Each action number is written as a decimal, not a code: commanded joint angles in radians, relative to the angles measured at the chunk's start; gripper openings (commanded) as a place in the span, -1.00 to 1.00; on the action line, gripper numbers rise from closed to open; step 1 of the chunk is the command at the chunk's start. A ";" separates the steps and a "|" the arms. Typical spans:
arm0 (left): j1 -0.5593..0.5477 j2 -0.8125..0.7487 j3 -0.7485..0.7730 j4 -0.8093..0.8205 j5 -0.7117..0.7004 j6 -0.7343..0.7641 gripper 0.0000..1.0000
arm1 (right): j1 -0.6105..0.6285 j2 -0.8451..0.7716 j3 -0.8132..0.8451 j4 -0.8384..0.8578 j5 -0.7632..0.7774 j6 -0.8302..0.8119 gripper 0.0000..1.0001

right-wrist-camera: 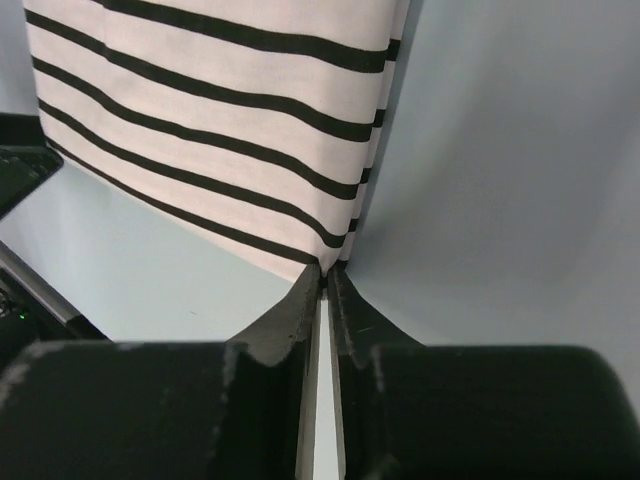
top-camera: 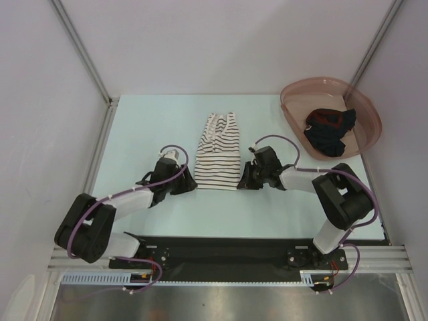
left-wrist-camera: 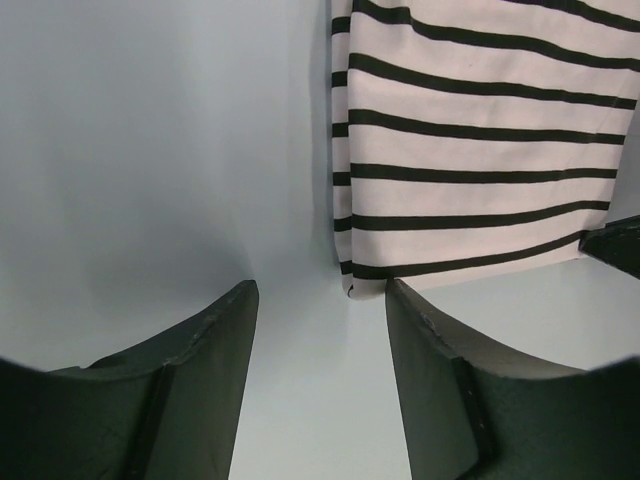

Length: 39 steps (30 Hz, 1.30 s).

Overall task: Fold and stack the tank tops
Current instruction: Fold the tank top

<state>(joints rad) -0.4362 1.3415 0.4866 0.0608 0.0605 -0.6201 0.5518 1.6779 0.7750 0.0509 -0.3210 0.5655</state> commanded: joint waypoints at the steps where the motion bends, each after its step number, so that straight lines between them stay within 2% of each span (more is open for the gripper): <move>1: -0.006 0.036 0.018 0.022 0.032 0.003 0.21 | 0.003 0.013 0.020 -0.022 0.020 -0.016 -0.81; 4: -0.012 0.044 0.021 0.024 0.032 0.002 0.22 | 0.003 0.011 0.021 -0.026 0.020 -0.016 -0.83; 13: -0.045 0.131 0.026 0.077 0.055 -0.030 -0.06 | 0.003 0.008 0.026 -0.031 0.014 -0.012 -0.90; 15: -0.052 0.140 0.027 0.079 0.055 -0.035 -0.23 | 0.003 -0.003 0.029 -0.039 0.011 -0.015 -0.93; 16: -0.058 0.136 0.026 0.076 0.052 -0.035 -0.53 | 0.002 -0.006 0.030 -0.042 0.011 -0.016 -0.93; 17: -0.061 0.125 0.026 0.071 0.050 -0.036 -0.72 | 0.003 -0.017 0.030 -0.046 0.011 -0.018 -0.95; 18: -0.065 0.116 0.021 0.065 0.047 -0.038 -1.00 | 0.003 -0.023 0.030 -0.046 0.010 -0.016 -0.97; 24: -0.082 0.022 -0.019 -0.021 0.058 -0.035 -0.99 | 0.020 -0.114 0.004 -0.149 0.007 -0.013 -1.00; 30: -0.214 -0.086 -0.083 -0.096 0.030 -0.079 -0.99 | 0.117 -0.227 -0.072 -0.252 0.091 0.030 -1.00; 39: -0.257 -0.370 -0.178 -0.252 0.035 -0.136 -0.99 | 0.214 -0.530 -0.221 -0.373 0.164 0.120 -0.99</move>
<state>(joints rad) -0.6754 1.0550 0.3271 -0.0853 0.1165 -0.7307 0.7479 1.2350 0.5732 -0.2256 -0.2207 0.6514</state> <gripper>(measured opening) 0.009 0.010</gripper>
